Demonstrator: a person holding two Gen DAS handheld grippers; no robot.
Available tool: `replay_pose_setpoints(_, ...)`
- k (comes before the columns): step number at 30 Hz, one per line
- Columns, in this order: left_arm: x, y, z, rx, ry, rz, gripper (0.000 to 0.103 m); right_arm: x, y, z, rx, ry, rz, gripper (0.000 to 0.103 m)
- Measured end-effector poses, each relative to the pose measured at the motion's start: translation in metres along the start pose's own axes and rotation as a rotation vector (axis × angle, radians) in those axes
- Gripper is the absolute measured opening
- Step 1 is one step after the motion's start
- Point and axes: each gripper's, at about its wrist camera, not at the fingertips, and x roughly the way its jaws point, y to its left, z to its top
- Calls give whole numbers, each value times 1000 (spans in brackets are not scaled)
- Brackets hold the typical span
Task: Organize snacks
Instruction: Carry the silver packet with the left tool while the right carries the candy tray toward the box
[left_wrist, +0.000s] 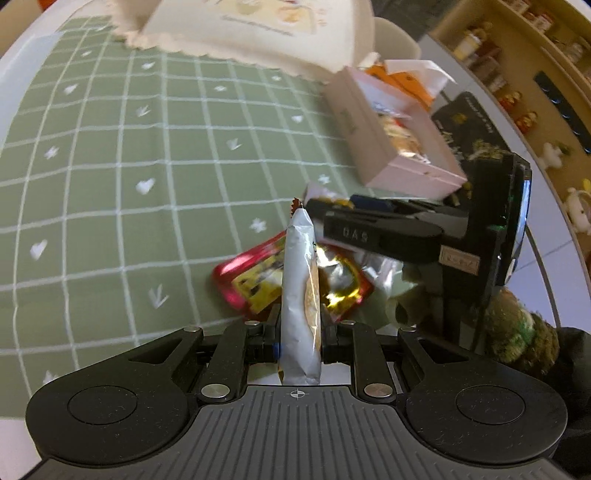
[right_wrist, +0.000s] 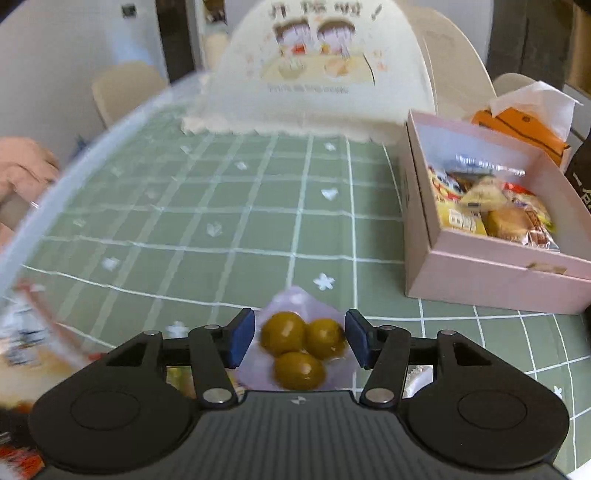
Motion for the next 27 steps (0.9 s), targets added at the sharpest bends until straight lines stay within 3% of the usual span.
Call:
replay_pose_setpoints(4, 1, 5, -3, -25, 0, -13, 21, -7, -4, -6, 5, 22, 19, 54)
replay_pose_setpoints(8, 12, -4, 3, 7, 22, -43, 21, -19, -6, -8, -13, 12, 17, 46)
replay_pose_setpoints(9, 15, -9, 5, 27, 29, -51, 21, -25, -7, -7, -13, 0, 9, 31)
replay_pose_setpoints(10, 16, -13, 5, 46, 34, -60, 21, -32, -8, -5, -17, -10, 1, 3)
replay_pose_setpoints(13, 22, -24, 8, 96, 52, -88, 21, -60, -19, -1, -6, -45, 38, 2)
replay_pose_setpoints(18, 33, -35, 11, 138, 86, -112, 21, -79, -36, -4, 25, -42, 10, 3)
replay_pose_setpoints(20, 34, -37, 11, 148, 85, -113, 21, -72, -35, -4, 31, -16, 9, 12)
replay_pose_setpoints(22, 34, -35, 11, 135, 79, -103, 21, -59, -30, -4, 61, -8, 38, 34)
replay_pose_setpoints(24, 31, -31, 9, 109, 73, -95, 21, -43, -21, -4, 87, 5, 53, 42)
replay_pose_setpoints(27, 24, -21, 4, 78, 67, -80, 21, -22, -2, -2, 75, 15, 43, 46)
